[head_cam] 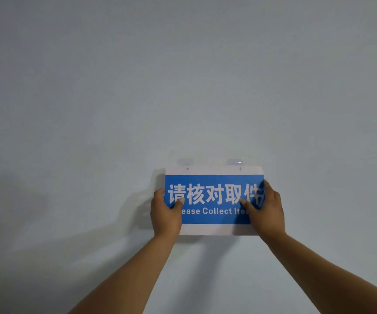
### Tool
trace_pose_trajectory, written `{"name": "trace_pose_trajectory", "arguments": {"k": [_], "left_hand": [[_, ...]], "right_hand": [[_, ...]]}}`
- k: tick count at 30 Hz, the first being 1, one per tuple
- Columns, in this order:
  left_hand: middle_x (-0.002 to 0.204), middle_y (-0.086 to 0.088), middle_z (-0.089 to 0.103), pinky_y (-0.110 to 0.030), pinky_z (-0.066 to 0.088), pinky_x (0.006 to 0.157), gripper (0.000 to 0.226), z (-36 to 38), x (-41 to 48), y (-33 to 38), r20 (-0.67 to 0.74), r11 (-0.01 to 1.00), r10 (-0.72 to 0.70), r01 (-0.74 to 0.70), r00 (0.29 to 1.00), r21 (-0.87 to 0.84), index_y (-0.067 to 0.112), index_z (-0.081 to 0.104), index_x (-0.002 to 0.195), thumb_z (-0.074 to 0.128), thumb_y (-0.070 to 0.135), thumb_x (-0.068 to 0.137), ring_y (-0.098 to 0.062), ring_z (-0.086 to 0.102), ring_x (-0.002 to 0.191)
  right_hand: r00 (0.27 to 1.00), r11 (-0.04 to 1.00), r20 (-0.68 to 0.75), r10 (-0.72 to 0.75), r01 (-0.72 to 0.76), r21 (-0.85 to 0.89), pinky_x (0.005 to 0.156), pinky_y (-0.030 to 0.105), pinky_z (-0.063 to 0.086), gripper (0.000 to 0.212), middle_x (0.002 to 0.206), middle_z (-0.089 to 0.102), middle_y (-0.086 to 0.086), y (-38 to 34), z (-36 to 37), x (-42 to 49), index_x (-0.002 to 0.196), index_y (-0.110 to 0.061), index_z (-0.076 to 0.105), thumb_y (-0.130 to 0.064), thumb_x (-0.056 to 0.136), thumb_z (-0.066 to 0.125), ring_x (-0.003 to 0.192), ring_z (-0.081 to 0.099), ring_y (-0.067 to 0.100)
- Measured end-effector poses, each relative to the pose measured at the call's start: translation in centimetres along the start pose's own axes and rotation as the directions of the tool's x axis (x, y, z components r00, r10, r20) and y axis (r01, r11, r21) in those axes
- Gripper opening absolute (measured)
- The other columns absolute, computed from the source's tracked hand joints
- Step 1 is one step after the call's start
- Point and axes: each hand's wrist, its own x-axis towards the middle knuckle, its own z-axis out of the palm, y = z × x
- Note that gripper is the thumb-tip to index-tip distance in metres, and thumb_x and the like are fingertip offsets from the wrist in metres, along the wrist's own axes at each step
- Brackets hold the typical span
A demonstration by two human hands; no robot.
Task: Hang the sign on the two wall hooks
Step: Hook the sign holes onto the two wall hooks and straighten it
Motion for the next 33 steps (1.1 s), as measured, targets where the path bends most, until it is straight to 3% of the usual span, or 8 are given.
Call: {"name": "trace_pose_trajectory", "arguments": {"k": [3,7,13,33], "left_hand": [[0.112,0.002,0.068,-0.026,0.053,0.069,0.037,0.7,0.9,-0.5,-0.007,1.000,-0.011,0.011,1.000,0.021,0.025,0.055,0.115,0.076,0.020,0.086,-0.017,0.070,0.093],[0.118,-0.002,0.068,-0.030,0.055,0.070,0.040,1.5,1.7,-1.2,-0.040,0.998,-0.029,0.031,0.999,0.052,0.018,0.057,0.121,0.076,0.020,0.086,-0.020,0.068,0.093],[0.121,-0.006,0.068,-0.047,0.062,0.080,0.044,2.1,2.4,-1.8,-0.069,0.993,-0.065,0.072,0.995,0.095,0.017,0.058,0.126,0.076,0.023,0.086,-0.028,0.071,0.099],[0.124,-0.008,0.065,-0.046,0.060,0.081,0.051,2.1,2.2,-1.6,-0.008,0.983,-0.101,0.101,0.995,0.151,0.015,0.054,0.131,0.076,0.025,0.086,-0.029,0.070,0.101]], "right_hand": [[1.000,1.000,0.011,0.016,-0.016,-0.018,0.093,0.042,0.048,0.085,0.140,0.046,0.004,0.1,0.6,1.0,0.149,-0.028,0.029,-0.039,0.081,0.077,0.123,0.053,0.025],[1.000,0.999,0.025,0.018,-0.017,-0.035,0.095,0.042,0.048,0.084,0.139,0.046,0.004,0.5,1.5,2.0,0.149,-0.026,0.030,-0.038,0.081,0.077,0.123,0.053,0.025],[0.998,0.998,0.060,0.036,-0.032,-0.063,0.095,0.042,0.048,0.084,0.139,0.046,0.003,0.6,1.9,2.7,0.149,-0.026,0.029,-0.041,0.081,0.076,0.123,0.052,0.025],[0.992,0.993,0.100,0.082,-0.073,-0.090,0.093,0.042,0.050,0.078,0.137,0.046,0.004,0.5,0.9,2.4,0.146,-0.024,0.033,-0.040,0.082,0.075,0.122,0.054,0.026]]}}
